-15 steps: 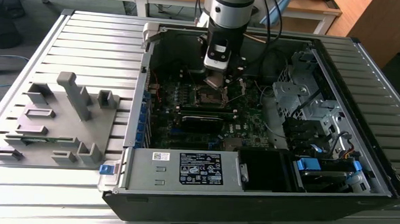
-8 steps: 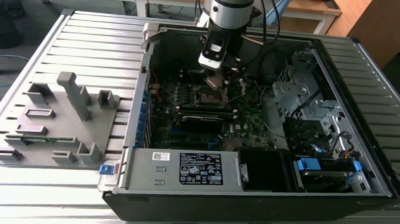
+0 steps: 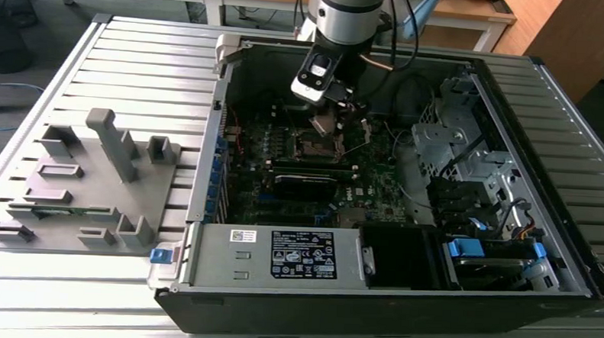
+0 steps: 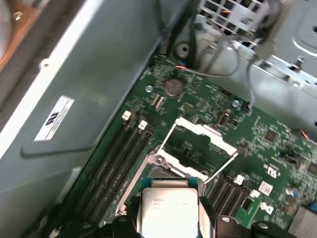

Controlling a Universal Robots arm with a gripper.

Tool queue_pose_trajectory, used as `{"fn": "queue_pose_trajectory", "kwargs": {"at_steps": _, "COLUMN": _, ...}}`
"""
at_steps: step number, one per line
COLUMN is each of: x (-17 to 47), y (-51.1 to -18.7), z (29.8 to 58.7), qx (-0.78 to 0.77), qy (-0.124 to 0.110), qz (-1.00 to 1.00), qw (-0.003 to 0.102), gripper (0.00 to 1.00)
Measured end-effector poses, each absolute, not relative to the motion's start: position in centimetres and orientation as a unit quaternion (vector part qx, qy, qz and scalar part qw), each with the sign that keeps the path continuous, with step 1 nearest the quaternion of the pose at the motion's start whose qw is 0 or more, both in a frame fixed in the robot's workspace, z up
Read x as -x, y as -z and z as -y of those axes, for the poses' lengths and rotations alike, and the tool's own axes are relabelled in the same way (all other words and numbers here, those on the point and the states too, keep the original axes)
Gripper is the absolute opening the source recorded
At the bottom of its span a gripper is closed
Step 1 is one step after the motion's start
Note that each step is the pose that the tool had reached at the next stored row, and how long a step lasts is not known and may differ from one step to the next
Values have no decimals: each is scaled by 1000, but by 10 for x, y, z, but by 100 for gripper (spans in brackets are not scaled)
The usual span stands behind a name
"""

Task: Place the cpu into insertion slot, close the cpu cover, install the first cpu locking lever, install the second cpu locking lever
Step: 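Place the cpu into insertion slot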

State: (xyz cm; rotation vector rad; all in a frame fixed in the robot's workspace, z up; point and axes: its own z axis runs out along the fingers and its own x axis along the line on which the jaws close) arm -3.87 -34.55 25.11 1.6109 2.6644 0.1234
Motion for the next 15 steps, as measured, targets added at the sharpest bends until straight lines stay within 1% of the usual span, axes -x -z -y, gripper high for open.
{"fn": "queue_pose_trajectory", "kwargs": {"at_steps": 15, "x": 39, "y": -248, "z": 345, "qx": -629, "qy": -37, "qz": -777, "qw": 18, "gripper": 54}}
